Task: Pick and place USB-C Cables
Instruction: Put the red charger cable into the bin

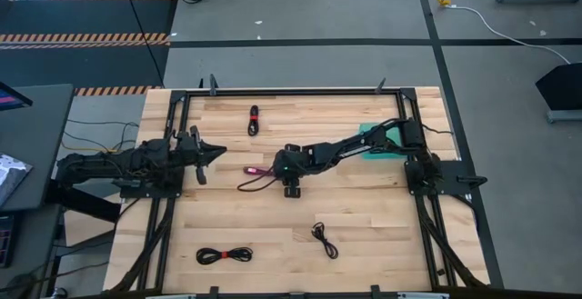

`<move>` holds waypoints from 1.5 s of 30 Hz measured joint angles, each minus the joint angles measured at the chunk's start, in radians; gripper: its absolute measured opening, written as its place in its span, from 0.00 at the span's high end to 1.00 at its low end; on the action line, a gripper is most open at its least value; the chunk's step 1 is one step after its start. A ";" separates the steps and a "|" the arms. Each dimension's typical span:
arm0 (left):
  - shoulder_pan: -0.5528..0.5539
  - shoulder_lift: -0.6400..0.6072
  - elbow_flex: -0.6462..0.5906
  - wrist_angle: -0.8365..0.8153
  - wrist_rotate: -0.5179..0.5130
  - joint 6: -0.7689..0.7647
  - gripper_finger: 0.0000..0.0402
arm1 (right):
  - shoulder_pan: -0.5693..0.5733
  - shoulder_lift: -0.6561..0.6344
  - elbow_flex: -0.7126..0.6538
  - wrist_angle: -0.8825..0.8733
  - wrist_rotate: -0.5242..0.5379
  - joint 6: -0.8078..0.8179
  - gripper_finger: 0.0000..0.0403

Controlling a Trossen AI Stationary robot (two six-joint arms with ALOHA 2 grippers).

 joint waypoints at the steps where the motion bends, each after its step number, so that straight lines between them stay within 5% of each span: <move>1: 0.000 0.000 0.000 0.000 0.000 -0.001 0.94 | 0.001 -0.001 0.000 -0.002 0.004 -0.001 0.60; 7: 0.000 0.000 0.000 -0.003 0.000 -0.010 0.94 | 0.000 -0.008 0.000 -0.037 0.043 -0.015 0.66; 12: 0.000 0.000 0.000 -0.004 0.000 -0.014 0.94 | 0.001 -0.012 0.001 -0.072 0.070 -0.042 0.90; 21: 0.000 0.000 0.001 -0.029 0.000 -0.017 0.94 | -0.001 -0.154 0.075 -0.480 0.323 -0.106 0.90; 34: 0.000 0.000 0.001 -0.037 0.000 -0.025 0.94 | -0.111 -0.540 0.100 -1.321 0.427 0.067 0.90; 40: 0.000 0.000 0.001 -0.029 0.000 -0.020 0.94 | -0.192 -0.695 0.026 -1.328 0.322 0.013 0.90; 45: 0.000 0.000 0.001 -0.028 0.000 -0.019 0.94 | -0.289 -0.769 -0.091 -1.328 0.313 0.138 0.90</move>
